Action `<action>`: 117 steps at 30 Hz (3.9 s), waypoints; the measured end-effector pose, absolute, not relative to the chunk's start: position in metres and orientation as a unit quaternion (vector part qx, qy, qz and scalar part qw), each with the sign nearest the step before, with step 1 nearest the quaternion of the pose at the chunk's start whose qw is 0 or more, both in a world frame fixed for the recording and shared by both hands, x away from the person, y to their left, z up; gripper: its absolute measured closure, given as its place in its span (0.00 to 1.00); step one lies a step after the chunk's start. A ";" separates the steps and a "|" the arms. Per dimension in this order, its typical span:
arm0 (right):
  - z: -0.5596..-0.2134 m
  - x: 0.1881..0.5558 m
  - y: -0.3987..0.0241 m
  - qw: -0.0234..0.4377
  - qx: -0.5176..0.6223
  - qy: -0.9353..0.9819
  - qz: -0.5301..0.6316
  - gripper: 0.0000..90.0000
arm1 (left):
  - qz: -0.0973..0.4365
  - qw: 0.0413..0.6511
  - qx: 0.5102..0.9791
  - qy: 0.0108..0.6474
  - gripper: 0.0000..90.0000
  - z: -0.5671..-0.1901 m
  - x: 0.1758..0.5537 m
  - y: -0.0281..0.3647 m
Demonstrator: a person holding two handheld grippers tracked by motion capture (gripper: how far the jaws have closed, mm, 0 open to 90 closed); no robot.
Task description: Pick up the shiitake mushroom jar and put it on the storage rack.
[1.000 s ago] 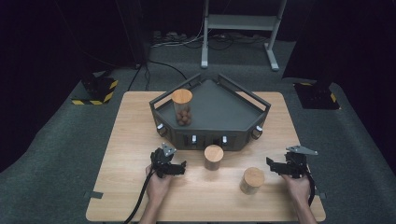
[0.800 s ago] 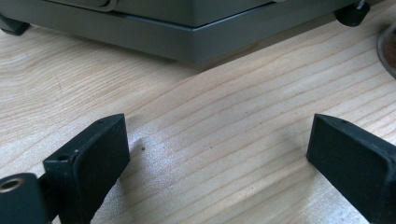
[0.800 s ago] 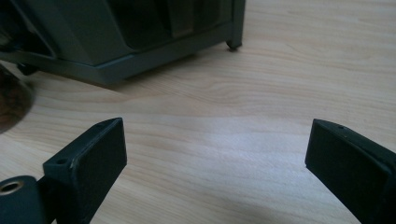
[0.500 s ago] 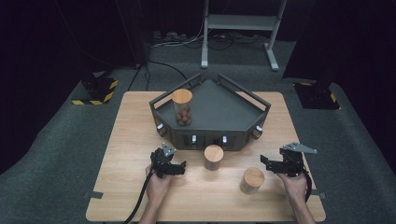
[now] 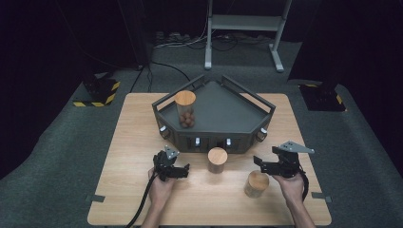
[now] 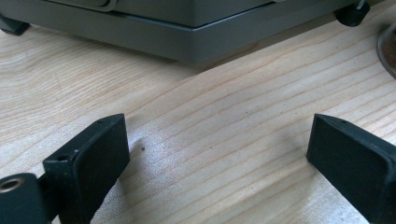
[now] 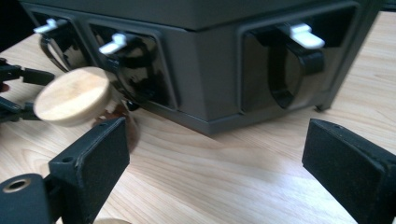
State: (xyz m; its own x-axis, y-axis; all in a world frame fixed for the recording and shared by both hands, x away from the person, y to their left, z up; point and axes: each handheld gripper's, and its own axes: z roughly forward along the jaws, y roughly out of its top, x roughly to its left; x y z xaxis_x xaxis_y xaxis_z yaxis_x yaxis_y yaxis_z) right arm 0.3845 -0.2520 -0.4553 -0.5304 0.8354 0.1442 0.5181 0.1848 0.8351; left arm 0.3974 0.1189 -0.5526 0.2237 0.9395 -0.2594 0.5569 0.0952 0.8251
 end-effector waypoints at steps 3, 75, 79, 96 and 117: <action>-0.450 0.384 -0.245 0.174 0.444 0.750 0.458 0.08 | 0.212 0.452 0.639 0.586 0.06 -0.553 0.397 0.119; -0.475 0.351 -0.100 0.239 0.414 0.770 0.424 0.10 | 0.212 0.454 0.637 0.586 0.06 -0.553 0.397 0.119; -0.480 0.353 -0.099 0.238 0.419 0.769 0.419 0.10 | 0.212 0.454 0.637 0.586 0.06 -0.553 0.397 0.119; -0.496 0.354 -0.085 0.280 0.434 0.768 0.379 0.11 | 0.211 0.453 0.638 0.585 0.05 -0.553 0.397 0.119; -0.514 0.362 -0.077 0.277 0.473 0.749 0.373 0.17 | 0.211 0.453 0.638 0.585 0.05 -0.553 0.397 0.119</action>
State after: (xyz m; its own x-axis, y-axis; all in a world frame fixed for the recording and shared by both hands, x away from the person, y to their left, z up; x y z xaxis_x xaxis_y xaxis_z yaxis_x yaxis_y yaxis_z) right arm 0.3625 -0.0768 -0.5142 -0.3995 0.9146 -0.0627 0.5004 0.2749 0.8210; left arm 0.3965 0.1186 -0.5528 0.2261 0.9386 -0.2607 0.5553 0.0957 0.8261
